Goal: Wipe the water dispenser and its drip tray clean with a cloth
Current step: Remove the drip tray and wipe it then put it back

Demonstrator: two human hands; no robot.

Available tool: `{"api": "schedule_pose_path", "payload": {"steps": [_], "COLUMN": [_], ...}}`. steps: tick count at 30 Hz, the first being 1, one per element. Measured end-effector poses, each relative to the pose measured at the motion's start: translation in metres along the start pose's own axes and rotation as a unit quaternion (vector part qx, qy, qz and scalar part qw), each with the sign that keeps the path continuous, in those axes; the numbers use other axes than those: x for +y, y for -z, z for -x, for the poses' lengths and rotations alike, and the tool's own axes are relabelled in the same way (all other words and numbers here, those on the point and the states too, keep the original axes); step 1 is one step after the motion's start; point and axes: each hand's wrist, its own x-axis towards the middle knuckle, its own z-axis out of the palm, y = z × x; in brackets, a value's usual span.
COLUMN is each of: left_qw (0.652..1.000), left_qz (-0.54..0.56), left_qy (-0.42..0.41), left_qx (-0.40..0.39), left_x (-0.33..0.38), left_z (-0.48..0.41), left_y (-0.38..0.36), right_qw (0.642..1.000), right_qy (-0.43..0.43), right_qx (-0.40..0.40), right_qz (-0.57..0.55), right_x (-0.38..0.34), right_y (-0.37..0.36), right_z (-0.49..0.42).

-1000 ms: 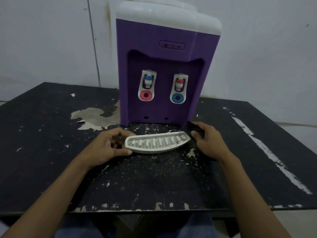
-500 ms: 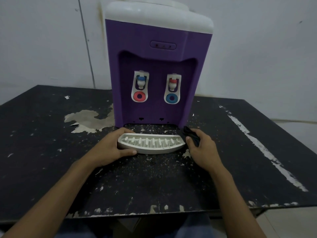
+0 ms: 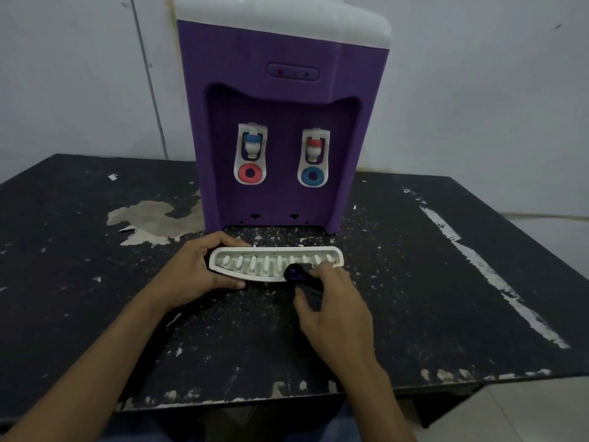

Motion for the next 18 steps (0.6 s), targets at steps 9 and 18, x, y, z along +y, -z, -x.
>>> {"api": "schedule_pose_path", "payload": {"steps": [9,18], "left_qw": [1.000,1.000], "left_qz": [0.000,-0.005], "left_qy": [0.001,-0.005], "left_qx": [0.004,0.008], "left_x": [-0.001,-0.001], "left_z": [0.001,0.003], "left_y": [-0.001,-0.003], "right_qw": [0.999,0.987], "right_qy": [-0.012,-0.112], "right_qx": [0.031,0.114], "right_qz": [-0.001,-0.033], "right_x": [-0.015,-0.010], "right_y": [-0.009,-0.013], "right_z": [0.004,0.000]}}
